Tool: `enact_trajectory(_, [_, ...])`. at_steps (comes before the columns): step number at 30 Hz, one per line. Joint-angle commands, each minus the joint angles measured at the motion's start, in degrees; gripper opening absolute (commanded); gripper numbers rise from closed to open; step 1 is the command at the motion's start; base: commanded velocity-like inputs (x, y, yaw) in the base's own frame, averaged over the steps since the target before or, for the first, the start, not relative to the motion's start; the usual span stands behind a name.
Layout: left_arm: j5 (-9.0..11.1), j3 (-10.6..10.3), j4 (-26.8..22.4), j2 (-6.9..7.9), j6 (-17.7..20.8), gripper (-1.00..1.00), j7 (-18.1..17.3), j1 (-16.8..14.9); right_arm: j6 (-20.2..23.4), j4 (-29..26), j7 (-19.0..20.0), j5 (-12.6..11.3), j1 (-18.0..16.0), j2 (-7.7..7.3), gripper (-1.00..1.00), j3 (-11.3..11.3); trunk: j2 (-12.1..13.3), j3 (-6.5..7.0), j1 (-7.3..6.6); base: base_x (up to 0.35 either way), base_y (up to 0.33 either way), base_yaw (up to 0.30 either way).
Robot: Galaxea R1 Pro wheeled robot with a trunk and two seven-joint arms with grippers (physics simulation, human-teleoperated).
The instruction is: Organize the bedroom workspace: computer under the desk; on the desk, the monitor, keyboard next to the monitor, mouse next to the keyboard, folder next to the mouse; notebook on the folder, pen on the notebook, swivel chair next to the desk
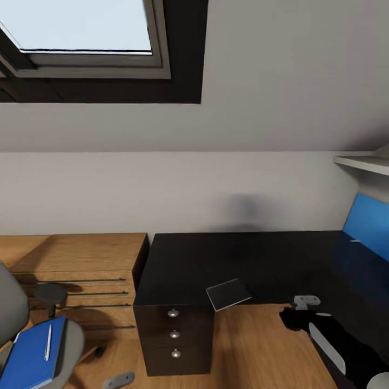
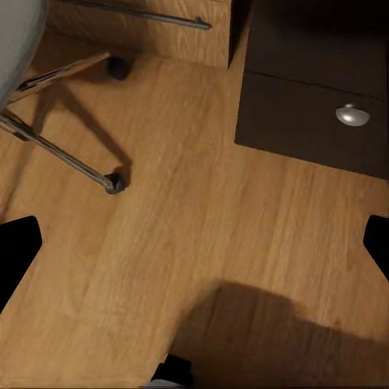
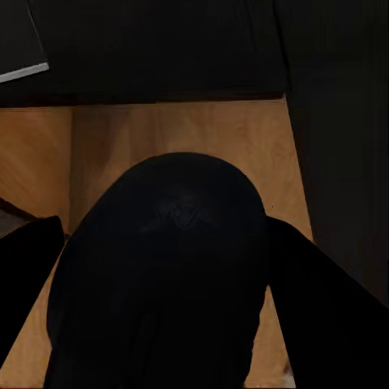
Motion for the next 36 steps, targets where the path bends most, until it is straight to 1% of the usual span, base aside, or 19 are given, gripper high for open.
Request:
enact_trajectory(1, [0.14, -0.28, 0.12, 0.02, 0.21, 1.0, 0.47, -0.05, 0.51, -0.08, -0.21, -0.48, -0.06, -0.24, -1.0, -0.13, -0.09, -0.06, 0.02, 0.0, 0.0, -0.273])
enact_trajectory(4, [0.17, -0.31, 0.41, -0.03, 0.27, 1.0, 0.46, -0.05, 1.36, -0.09, -0.02, -0.55, -0.05, -1.57, -1.0, -0.62, -0.09, 0.09, 0.02, 0.0, 0.0, -0.273])
enact_trajectory(6, [0.17, -0.32, 0.46, -0.03, 0.27, 1.0, 0.46, -0.05, 1.49, -0.09, 0.0, -0.56, -0.05, -2.15, -1.0, -1.11, -0.09, 0.19, 0.02, -0.009, 0.0, -0.273])
enact_trajectory(11, [0.18, -0.44, 0.51, -0.14, 0.27, 1.0, 0.39, -0.05, 1.57, -0.03, 0.01, -0.5, -0.04, -2.6, -1.0, -1.94, -0.09, 0.43, 0.02, -0.158, -0.034, -0.272])
enact_trajectory(12, [0.22, -0.99, 0.55, -0.18, 0.28, 1.0, 0.4, -0.05, 1.67, -0.04, 0.02, -0.6, -0.04, -2.63, -1.0, -2.03, -0.09, 0.45, 0.02, -0.286, -0.107, -0.139])
enact_trajectory(16, [0.22, -2.22, 0.67, -0.21, 0.28, 1.0, 0.44, -0.05, 3.08, -0.11, 0.02, -0.61, -0.04, -2.38, -1.0, -2.04, -0.09, 0.48, 0.02, -0.266, -0.185, -0.056])
enact_trajectory(19, [0.22, -2.72, 0.67, -0.21, 0.22, 1.0, 0.42, -0.05, 3.42, 0.07, -0.06, -0.44, -0.04, -2.32, -1.0, -1.87, -0.09, 0.49, 0.02, -0.138, -0.29, -0.009])
enact_trajectory(24, [0.26, -2.92, 0.69, -0.21, 0.27, 1.0, 0.38, -0.05, 2.4, 0.67, -0.04, -0.05, -0.04, -2.29, -1.0, -1.68, -0.09, 0.49, 0.02, -0.133, -0.165, -0.001])
enact_trajectory(26, [0.26, -2.93, 0.7, -0.21, 0.27, 1.0, 0.38, -0.05, 1.46, 2.07, -0.06, 0.57, -0.04, -2.24, -1.0, -1.64, -0.09, 0.49, 0.02, -0.179, -0.112, 0.0])
enact_trajectory(28, [0.27, -2.91, 0.7, -0.21, 0.22, 1.0, 0.38, -0.05, 0.55, 4.73, -0.07, 1.81, -0.1, -2.08, -1.0, -1.65, -0.09, 0.49, 0.02, -0.104, -0.055, 0.0])
enact_trajectory(31, [0.21, -2.89, 0.7, -0.21, 0.18, 1.0, 0.38, -0.05, -0.16, 6.43, -0.07, 3.19, -0.12, -1.36, -1.0, -1.61, -0.09, 0.49, 0.02, -0.037, -0.02, 0.0])
enact_trajectory(32, [0.19, -2.89, 0.7, -0.21, 0.18, 1.0, 0.38, -0.05, -0.37, 7.03, -0.07, 3.9, -0.13, -0.9, -1.0, -1.61, -0.09, 0.49, 0.02, -0.011, -0.006, 0.0])
enact_trajectory(36, [0.18, -2.93, 0.7, -0.21, 0.12, 1.0, 0.38, -0.05, -0.51, 7.91, -0.07, 4.37, -0.18, -0.62, -1.0, -1.61, -0.09, 0.49, 0.02, -0.005, -0.002, 0.0])
